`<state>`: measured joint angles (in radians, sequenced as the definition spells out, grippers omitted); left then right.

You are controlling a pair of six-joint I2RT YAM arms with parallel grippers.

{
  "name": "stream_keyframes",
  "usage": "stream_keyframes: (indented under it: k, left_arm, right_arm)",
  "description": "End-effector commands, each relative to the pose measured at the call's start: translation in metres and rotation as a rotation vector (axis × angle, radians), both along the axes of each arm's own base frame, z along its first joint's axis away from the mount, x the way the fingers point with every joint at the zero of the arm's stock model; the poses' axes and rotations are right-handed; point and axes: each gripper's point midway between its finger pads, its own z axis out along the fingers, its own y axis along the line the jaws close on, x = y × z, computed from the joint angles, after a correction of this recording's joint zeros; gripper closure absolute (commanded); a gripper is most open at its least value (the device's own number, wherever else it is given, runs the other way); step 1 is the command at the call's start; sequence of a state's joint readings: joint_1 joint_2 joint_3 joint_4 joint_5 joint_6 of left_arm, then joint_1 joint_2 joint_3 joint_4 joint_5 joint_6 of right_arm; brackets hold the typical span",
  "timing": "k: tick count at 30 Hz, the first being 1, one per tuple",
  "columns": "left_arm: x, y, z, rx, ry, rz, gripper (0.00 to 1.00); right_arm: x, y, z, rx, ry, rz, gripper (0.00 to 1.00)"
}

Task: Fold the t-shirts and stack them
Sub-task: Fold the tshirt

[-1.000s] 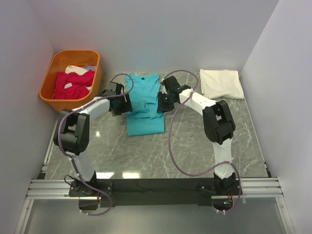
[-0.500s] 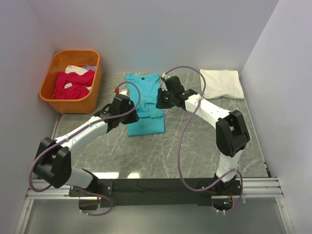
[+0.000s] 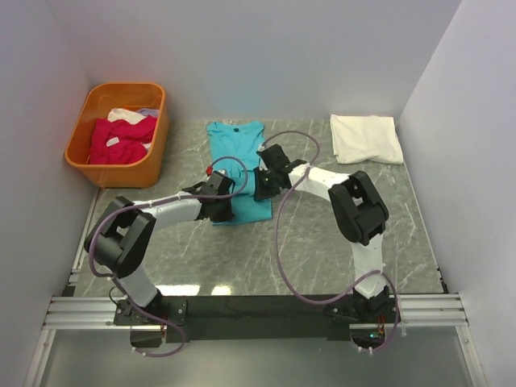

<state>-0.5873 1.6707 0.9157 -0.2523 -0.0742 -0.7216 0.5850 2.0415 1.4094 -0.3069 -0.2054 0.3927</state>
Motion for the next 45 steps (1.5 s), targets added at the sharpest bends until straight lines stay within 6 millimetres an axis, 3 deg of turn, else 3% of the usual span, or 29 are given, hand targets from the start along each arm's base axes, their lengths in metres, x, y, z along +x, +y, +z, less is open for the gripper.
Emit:
stream_keyframes:
  k: [1,6,11,14,18,20,24,27,30,31,33,37,40,45]
  left_arm:
    - [-0.008,0.003,-0.012,0.023,0.051,0.003,0.87]
    - [-0.012,0.0,-0.021,0.028,0.088,-0.031,0.87]
    - [-0.013,-0.002,-0.02,0.021,0.089,-0.044,0.87]
    - [-0.011,-0.002,-0.012,0.013,0.075,-0.038,0.85]
    - [-0.006,-0.003,0.009,-0.002,0.03,-0.021,0.84]
    - [-0.001,-0.001,0.026,-0.009,-0.012,-0.005,0.84]
    - [0.005,0.01,0.046,-0.013,-0.062,0.033,0.83]
    - [0.007,0.02,0.048,-0.034,-0.07,0.052,0.82]
    - [0.011,0.028,0.045,-0.057,-0.061,0.069,0.83]
    - [0.009,0.03,0.039,-0.057,-0.044,0.071,0.83]
    - [0.011,0.033,0.033,-0.074,-0.025,0.08,0.84]
    - [0.0,0.035,0.009,-0.064,0.065,0.093,0.87]
    - [-0.01,0.046,-0.008,-0.027,0.131,0.121,0.89]
    - [-0.024,0.066,-0.02,0.005,0.191,0.16,0.95]
  right_arm:
    - [0.027,0.017,0.019,0.035,-0.071,-0.004,0.78]
    - [0.056,0.016,0.019,0.011,-0.103,-0.04,0.77]
    - [0.108,0.014,0.026,0.012,-0.159,-0.103,0.76]
    - [0.135,0.013,0.053,0.036,-0.217,-0.133,0.74]
    - [0.14,0.008,0.097,0.094,-0.28,-0.139,0.71]
    - [0.122,0.006,0.111,0.151,-0.264,-0.117,0.71]
    - [0.08,0.005,0.115,0.268,-0.169,-0.063,0.69]
    - [0.03,0.01,0.106,0.394,-0.045,-0.005,0.69]
    - [0.005,0.019,0.105,0.508,-0.001,0.052,0.69]
    - [-0.02,0.023,0.093,0.541,0.087,0.084,0.69]
    - [-0.035,0.026,0.081,0.546,0.146,0.115,0.69]
    - [-0.058,0.02,0.03,0.481,0.267,0.123,0.69]
    - [-0.065,0.007,-0.001,0.463,0.339,0.066,0.7]
    - [-0.065,-0.021,-0.03,0.458,0.454,-0.049,0.71]
